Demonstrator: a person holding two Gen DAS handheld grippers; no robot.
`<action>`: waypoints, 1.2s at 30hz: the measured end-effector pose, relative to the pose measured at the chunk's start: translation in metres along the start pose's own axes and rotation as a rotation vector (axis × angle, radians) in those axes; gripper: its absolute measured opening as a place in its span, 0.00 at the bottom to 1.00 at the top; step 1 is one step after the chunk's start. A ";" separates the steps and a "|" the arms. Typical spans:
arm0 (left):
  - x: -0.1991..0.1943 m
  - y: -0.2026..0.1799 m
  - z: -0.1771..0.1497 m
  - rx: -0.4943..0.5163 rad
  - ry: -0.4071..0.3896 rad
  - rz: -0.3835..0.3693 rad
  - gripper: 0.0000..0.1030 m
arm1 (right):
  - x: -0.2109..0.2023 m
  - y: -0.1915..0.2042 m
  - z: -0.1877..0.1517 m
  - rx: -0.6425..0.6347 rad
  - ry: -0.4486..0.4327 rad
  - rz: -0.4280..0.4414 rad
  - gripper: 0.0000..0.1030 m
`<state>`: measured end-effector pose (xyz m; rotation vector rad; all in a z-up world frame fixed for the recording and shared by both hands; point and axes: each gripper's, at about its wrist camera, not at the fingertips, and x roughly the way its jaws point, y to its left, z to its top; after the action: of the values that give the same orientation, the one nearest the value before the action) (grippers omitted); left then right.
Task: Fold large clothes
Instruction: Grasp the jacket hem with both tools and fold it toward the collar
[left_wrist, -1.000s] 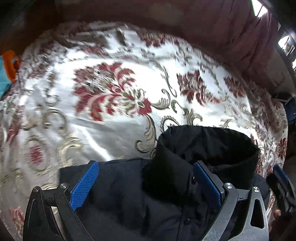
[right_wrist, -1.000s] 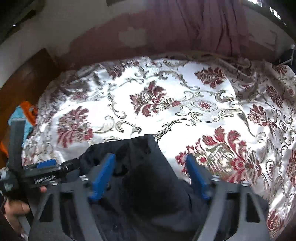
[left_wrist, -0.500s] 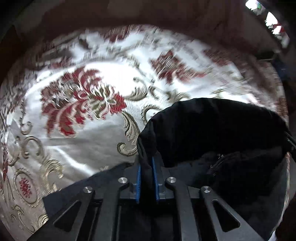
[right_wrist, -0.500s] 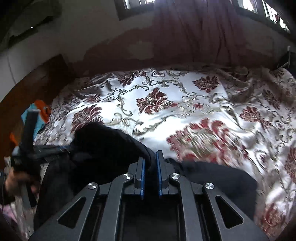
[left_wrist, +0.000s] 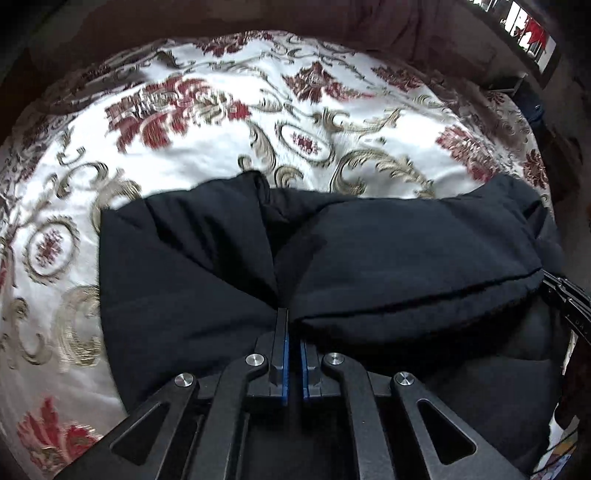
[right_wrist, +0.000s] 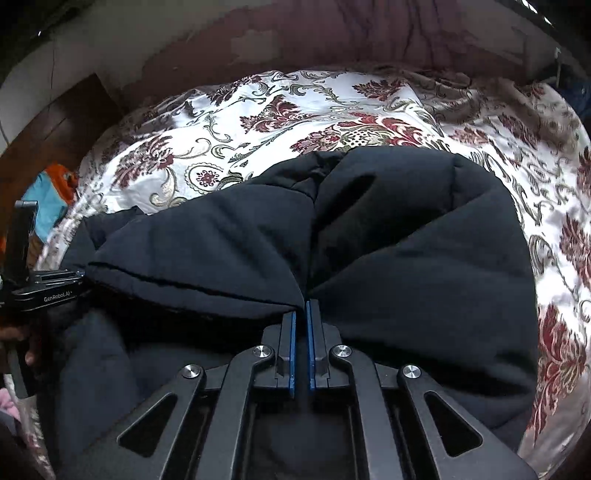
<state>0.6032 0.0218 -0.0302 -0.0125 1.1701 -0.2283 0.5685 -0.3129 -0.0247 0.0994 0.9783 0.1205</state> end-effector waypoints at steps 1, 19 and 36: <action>0.005 0.000 -0.001 -0.006 0.002 0.002 0.05 | 0.003 0.002 0.002 -0.012 -0.002 -0.012 0.04; -0.080 0.014 -0.007 -0.043 -0.187 -0.054 0.08 | -0.018 0.014 0.007 -0.143 -0.009 -0.024 0.02; 0.004 -0.041 0.029 0.044 -0.046 -0.255 0.05 | -0.004 0.042 0.072 -0.080 0.116 0.218 0.03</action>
<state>0.6242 -0.0219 -0.0174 -0.1280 1.1164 -0.4765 0.6232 -0.2738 0.0246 0.1269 1.0749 0.3683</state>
